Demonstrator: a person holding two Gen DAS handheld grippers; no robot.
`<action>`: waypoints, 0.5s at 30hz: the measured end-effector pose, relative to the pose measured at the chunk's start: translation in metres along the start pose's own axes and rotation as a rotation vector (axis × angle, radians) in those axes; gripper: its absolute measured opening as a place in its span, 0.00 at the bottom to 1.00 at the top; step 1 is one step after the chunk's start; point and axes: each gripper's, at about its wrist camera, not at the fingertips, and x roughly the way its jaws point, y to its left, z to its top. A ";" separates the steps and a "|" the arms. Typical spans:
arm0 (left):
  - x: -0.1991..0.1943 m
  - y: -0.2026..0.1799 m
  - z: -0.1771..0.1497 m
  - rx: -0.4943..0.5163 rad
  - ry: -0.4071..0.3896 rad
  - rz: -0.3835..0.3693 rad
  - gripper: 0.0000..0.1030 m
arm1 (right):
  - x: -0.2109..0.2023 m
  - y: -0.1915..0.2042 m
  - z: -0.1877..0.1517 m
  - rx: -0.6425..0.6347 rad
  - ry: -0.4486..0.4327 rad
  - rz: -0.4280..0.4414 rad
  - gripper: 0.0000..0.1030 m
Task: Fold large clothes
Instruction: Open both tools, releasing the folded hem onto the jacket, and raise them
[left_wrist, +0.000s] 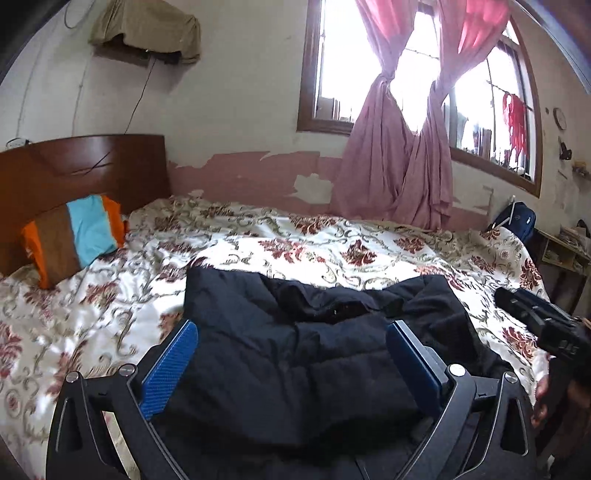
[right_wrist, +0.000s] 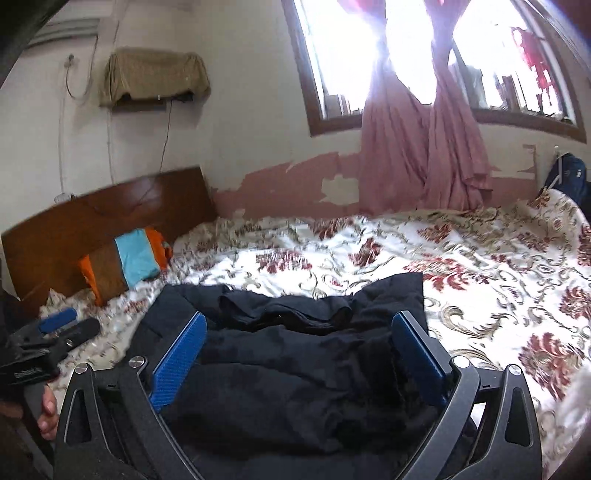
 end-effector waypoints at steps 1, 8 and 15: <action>-0.005 0.000 -0.001 -0.007 0.008 0.001 1.00 | -0.013 0.001 -0.002 0.016 -0.016 0.001 0.96; -0.069 -0.009 -0.010 -0.014 -0.040 -0.002 1.00 | -0.065 0.019 -0.004 -0.037 -0.047 0.005 0.98; -0.120 -0.017 -0.021 -0.003 -0.089 0.031 1.00 | -0.107 0.041 -0.010 -0.104 -0.075 0.019 0.98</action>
